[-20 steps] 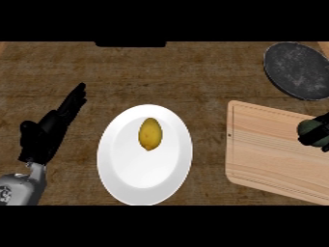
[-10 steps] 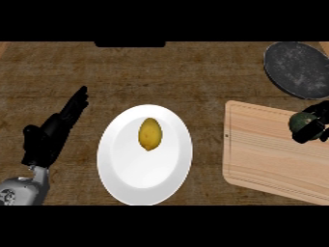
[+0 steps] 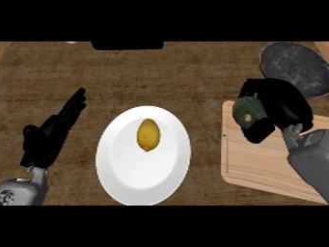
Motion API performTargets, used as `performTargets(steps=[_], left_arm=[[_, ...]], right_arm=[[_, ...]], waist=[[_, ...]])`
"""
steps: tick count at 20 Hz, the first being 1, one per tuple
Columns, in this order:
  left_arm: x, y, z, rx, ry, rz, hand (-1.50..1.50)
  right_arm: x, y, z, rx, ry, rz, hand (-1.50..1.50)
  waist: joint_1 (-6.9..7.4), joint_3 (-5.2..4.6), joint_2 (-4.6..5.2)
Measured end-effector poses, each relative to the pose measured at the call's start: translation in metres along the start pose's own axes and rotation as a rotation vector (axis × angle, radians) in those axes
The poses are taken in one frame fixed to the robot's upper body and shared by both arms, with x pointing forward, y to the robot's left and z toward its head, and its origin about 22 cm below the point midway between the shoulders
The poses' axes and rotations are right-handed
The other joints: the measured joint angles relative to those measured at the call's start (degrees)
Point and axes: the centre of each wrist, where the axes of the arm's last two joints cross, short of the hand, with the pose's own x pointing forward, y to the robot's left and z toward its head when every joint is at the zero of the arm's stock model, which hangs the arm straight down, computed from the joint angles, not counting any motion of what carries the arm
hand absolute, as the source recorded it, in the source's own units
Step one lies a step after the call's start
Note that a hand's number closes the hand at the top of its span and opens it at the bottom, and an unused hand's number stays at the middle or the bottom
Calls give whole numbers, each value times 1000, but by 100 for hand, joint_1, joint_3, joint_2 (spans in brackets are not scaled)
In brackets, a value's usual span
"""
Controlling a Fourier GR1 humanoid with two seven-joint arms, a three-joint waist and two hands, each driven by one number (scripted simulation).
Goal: Pick the squash from the cutting board and place it in the pan
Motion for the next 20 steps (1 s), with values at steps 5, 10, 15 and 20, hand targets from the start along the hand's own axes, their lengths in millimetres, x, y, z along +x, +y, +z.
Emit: performTargets(steps=[5,10,15,20], left_arm=[[2,-4,0,6,-11,-2,0],[4,-4,1,1,-18,-3,0],[7,-10,-1,-11,-26,-3,0],[10,-10,1,-18,-27,-4,0]], right_arm=[[17,-7,40,-243,-142,-4,150],[12,-1,68,-367,-119,-67,150],[-16,-3,51,-439,-70,-178,150],[-51,-10,17,-475,-45,-269,150]], waist=[[-40,4,37],[24,7,80],[85,12,113],[136,12,126]])
